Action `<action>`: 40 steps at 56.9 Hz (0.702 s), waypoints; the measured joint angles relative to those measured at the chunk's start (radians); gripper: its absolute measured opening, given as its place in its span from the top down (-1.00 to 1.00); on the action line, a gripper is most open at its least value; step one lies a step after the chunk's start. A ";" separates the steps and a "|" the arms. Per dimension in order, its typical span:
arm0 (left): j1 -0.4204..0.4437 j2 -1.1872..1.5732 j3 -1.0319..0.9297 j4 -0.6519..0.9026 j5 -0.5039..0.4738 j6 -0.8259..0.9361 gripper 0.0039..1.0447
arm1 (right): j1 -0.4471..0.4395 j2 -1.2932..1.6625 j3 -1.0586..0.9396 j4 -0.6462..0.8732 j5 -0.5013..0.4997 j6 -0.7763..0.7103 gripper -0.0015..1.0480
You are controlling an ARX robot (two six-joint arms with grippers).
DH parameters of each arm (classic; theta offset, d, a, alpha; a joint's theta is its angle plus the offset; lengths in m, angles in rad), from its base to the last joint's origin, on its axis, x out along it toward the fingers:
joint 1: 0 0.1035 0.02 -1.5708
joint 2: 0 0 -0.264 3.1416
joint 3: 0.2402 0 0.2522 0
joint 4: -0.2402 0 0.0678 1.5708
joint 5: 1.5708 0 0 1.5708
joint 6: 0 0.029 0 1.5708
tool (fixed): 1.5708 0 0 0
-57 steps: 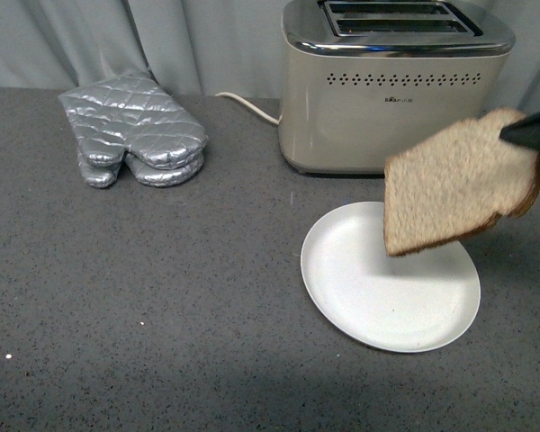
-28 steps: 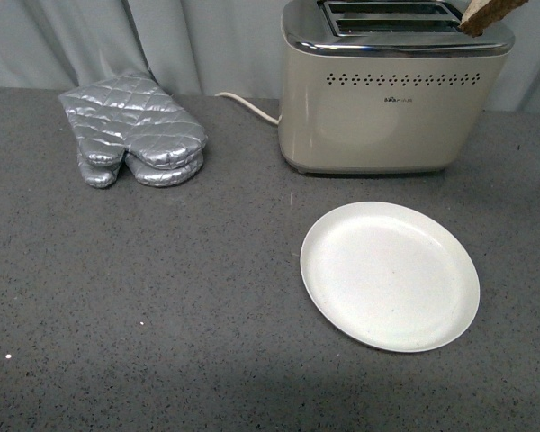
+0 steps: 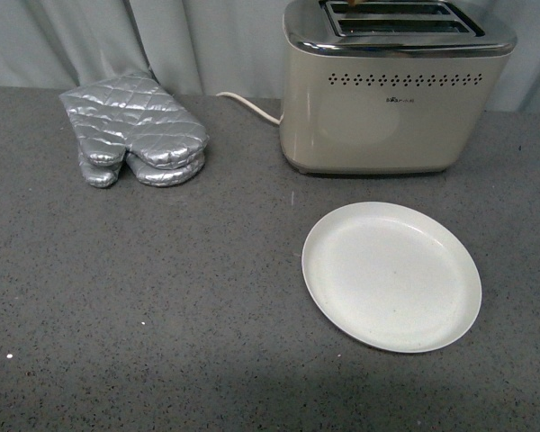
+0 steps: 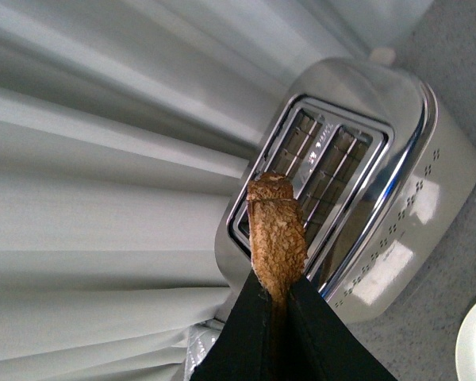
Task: Put bread into toaster
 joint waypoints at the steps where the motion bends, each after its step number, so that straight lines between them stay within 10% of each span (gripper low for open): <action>1: 0.000 0.000 0.000 0.000 0.000 0.000 -0.88 | 0.001 0.005 0.003 -0.004 0.003 0.009 0.97; 40: 0.000 0.000 0.000 0.000 0.000 0.000 -0.88 | -0.046 0.156 0.070 -0.012 0.072 0.237 0.97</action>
